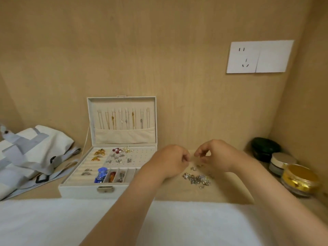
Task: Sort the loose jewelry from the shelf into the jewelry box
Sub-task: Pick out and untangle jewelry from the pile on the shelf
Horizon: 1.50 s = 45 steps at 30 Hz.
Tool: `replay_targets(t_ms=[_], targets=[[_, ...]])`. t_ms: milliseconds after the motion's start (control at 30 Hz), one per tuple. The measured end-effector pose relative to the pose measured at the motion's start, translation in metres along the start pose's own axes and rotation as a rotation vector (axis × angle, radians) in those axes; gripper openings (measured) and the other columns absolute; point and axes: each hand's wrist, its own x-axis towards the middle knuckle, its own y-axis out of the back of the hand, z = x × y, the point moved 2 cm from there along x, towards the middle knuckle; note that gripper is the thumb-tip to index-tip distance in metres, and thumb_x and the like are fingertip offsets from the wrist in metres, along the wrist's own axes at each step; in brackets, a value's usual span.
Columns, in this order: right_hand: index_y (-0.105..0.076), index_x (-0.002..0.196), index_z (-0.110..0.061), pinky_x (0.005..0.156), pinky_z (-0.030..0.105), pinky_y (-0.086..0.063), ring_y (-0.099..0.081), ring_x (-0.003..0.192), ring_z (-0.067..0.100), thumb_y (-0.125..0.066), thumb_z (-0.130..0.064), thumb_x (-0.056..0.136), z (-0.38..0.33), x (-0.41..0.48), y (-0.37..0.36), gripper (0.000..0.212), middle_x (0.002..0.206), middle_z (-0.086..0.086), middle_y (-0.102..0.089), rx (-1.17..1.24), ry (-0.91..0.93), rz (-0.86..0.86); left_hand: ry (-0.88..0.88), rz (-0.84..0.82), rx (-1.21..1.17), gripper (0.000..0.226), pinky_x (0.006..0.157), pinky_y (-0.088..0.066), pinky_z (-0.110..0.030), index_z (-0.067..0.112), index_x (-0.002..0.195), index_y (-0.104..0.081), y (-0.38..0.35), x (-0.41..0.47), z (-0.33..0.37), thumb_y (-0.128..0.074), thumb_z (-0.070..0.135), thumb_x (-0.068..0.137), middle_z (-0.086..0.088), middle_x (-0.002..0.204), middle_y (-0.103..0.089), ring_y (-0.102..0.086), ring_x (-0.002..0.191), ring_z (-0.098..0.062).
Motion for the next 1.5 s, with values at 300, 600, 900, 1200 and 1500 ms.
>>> replay_targets(t_ms=[300,600,900,1200,1500], targets=[[-0.078,0.094,-0.030,0.074,0.022,-0.049,-0.058,0.070,-0.005,-0.079,-0.022,0.079,0.006,0.014,-0.021,0.017,0.080,-0.014,-0.067,0.038,0.029,-0.074,0.043,-0.143,0.034,0.007,0.083,-0.054,-0.024,0.031,0.086,-0.076,-0.019,0.018,-0.010,-0.072,0.027,0.082,0.017,0.074,-0.066,-0.065,0.082,-0.004],[-0.078,0.077,-0.030,0.065,0.025,-0.055,-0.064,0.061,0.002,-0.072,-0.019,0.082,0.004,0.017,-0.029,0.013,0.071,-0.013,-0.073,0.133,-0.004,-0.032,0.041,-0.063,0.053,0.015,0.086,-0.054,-0.032,0.033,0.093,-0.071,-0.008,0.019,-0.018,-0.064,0.024,0.085,0.013,0.091,-0.069,-0.064,0.089,-0.011],[-0.075,0.091,-0.001,0.043,0.018,-0.031,-0.039,0.049,0.009,-0.071,-0.024,0.092,-0.012,0.009,-0.025,0.023,0.063,0.000,-0.061,0.721,-0.112,-0.025,0.020,0.083,-0.256,0.027,0.079,-0.056,-0.044,0.037,0.082,-0.065,-0.001,0.018,-0.020,-0.085,0.039,0.064,0.018,0.073,-0.069,-0.062,0.066,-0.005],[-0.075,0.086,-0.014,0.046,0.022,-0.031,-0.042,0.053,0.015,-0.065,-0.020,0.096,-0.018,0.008,-0.025,0.015,0.076,-0.003,-0.071,0.757,-0.104,-0.058,0.036,0.139,-0.236,0.014,0.075,-0.057,-0.039,0.029,0.078,-0.070,0.007,0.015,-0.024,-0.083,0.029,0.074,0.010,0.071,-0.070,-0.062,0.065,-0.004],[-0.080,0.084,-0.029,0.076,0.018,-0.053,-0.064,0.072,-0.004,-0.083,-0.025,0.076,-0.022,0.007,-0.036,0.010,0.077,-0.016,-0.074,0.225,0.031,-0.239,0.062,0.104,-0.099,0.015,0.067,-0.046,-0.020,0.027,0.079,-0.062,0.016,0.011,-0.025,-0.074,0.018,0.081,0.011,0.087,-0.068,-0.060,0.075,-0.005]])
